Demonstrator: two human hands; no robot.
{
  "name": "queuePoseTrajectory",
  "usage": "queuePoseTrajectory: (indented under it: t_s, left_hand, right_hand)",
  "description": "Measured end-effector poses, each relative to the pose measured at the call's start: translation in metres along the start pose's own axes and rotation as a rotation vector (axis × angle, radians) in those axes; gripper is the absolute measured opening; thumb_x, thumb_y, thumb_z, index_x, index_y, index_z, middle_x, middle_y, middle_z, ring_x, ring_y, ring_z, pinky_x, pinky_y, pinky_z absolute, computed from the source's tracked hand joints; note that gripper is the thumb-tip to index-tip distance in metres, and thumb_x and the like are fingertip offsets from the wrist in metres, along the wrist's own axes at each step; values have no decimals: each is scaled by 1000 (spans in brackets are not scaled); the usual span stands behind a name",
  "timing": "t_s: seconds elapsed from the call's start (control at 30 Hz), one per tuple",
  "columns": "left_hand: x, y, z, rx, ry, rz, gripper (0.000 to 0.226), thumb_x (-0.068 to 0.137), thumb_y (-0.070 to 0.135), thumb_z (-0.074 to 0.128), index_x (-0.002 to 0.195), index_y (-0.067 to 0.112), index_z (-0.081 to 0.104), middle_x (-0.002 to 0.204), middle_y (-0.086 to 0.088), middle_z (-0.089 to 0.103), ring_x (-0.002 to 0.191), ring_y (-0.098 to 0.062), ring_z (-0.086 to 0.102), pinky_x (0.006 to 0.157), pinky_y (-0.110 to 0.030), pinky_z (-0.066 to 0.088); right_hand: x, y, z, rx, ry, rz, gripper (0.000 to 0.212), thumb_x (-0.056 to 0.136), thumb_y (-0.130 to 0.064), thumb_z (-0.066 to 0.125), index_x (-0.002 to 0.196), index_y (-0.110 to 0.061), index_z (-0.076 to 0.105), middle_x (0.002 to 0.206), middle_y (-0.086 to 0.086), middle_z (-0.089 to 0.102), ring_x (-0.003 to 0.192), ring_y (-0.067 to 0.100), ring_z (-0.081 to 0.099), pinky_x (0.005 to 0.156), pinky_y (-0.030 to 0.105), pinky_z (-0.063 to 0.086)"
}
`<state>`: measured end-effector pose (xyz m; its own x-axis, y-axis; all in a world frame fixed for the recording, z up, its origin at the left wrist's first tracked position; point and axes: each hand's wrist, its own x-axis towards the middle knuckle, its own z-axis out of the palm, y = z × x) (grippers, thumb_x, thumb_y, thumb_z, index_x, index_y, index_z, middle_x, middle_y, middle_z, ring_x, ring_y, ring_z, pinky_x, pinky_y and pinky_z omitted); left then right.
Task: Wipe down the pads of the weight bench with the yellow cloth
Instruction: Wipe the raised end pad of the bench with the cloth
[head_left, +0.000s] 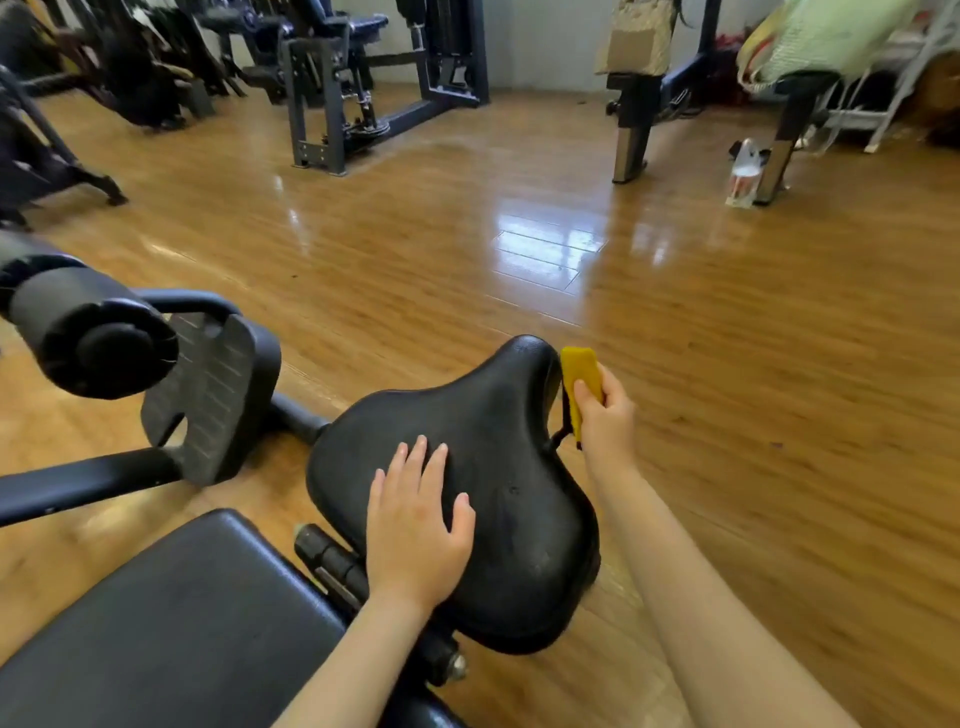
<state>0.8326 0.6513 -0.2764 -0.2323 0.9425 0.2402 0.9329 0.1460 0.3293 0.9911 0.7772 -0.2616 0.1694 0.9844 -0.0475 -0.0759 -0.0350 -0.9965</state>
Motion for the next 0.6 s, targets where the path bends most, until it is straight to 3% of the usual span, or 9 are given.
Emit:
queuePoseTrajectory:
  t_s: [0.07,0.13,0.2,0.33,0.47,0.6]
  left_hand:
    - [0,3,3,6,-13,6,69,80,50,19,138,19,39,148,-3,33,140,-19,20,112,-35,6]
    - [-2,5,4,16,-29,2,70,79,50,18,139,20,36,149,-1,30,141,-18,17,112,-34,5]
    - [-3,5,3,24,-35,-6,70,79,50,17,140,20,35,150,0,29,141,-17,16,113,-33,4]
    - [0,0,0,53,-30,-8,69,79,49,18,139,20,37,148,-2,32,140,-19,18,113,-36,8]
    - [0,1,2,64,-35,-12,64,82,46,24,138,18,39,148,-3,33,140,-20,20,113,-38,10]
    - [-2,3,0,59,-42,-11,63,83,44,27,138,17,39,148,-4,33,140,-21,21,113,-39,12]
  right_hand:
    - [23,5,1,-14,12,36,36,94,-17,46,130,-19,49,115,3,59,99,19,54,77,30,47]
    - [31,6,15,-4,-80,73,39,95,-19,44,134,-23,44,119,1,57,102,19,54,82,33,49]
    - [29,8,28,-2,-129,89,46,95,-18,44,140,-24,35,134,1,51,119,20,50,100,41,43]
    - [4,10,24,-187,-255,39,60,95,-17,44,146,-27,15,147,1,34,132,21,36,111,40,29]
    - [-26,11,-2,-348,-467,41,62,96,-19,44,147,-26,9,150,-2,27,135,19,30,106,30,26]
    - [-54,14,-42,-414,-585,94,51,95,-20,46,142,-28,27,136,-3,45,119,16,46,90,27,38]
